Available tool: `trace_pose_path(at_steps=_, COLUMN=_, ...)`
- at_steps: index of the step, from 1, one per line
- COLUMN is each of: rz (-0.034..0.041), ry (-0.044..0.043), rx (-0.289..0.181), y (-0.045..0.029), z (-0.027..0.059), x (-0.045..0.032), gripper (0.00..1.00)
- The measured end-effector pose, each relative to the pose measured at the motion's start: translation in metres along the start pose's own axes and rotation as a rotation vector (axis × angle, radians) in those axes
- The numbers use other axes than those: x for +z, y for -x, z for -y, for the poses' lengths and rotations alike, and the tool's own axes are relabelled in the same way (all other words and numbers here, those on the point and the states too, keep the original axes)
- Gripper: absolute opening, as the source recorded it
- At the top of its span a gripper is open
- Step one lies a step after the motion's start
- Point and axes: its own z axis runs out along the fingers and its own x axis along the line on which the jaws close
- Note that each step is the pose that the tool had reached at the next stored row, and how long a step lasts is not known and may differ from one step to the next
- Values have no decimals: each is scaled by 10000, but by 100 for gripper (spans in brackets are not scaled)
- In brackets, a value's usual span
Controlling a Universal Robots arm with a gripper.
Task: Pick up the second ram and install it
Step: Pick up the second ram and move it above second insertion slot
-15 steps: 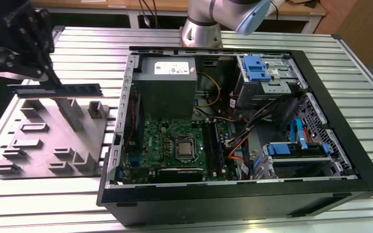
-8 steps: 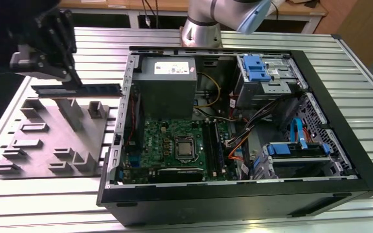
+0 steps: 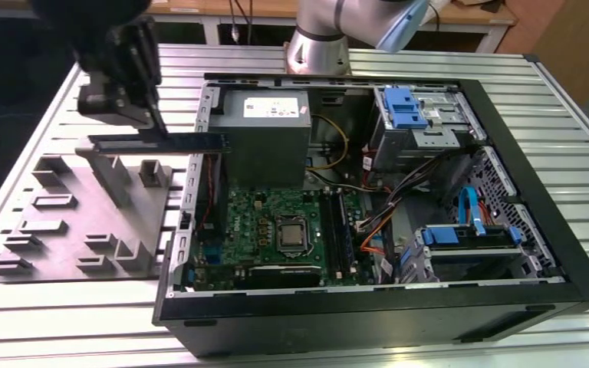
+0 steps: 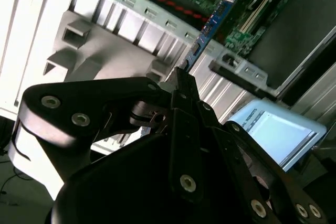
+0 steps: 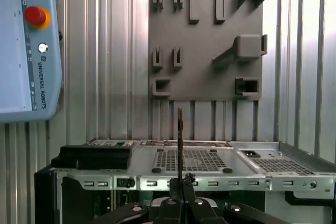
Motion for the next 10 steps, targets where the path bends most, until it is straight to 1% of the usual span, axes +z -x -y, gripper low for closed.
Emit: trace_pose_path(at_steps=10, rz=-1, ry=0, rx=0, y=2, z=451, x=24, gripper=11)
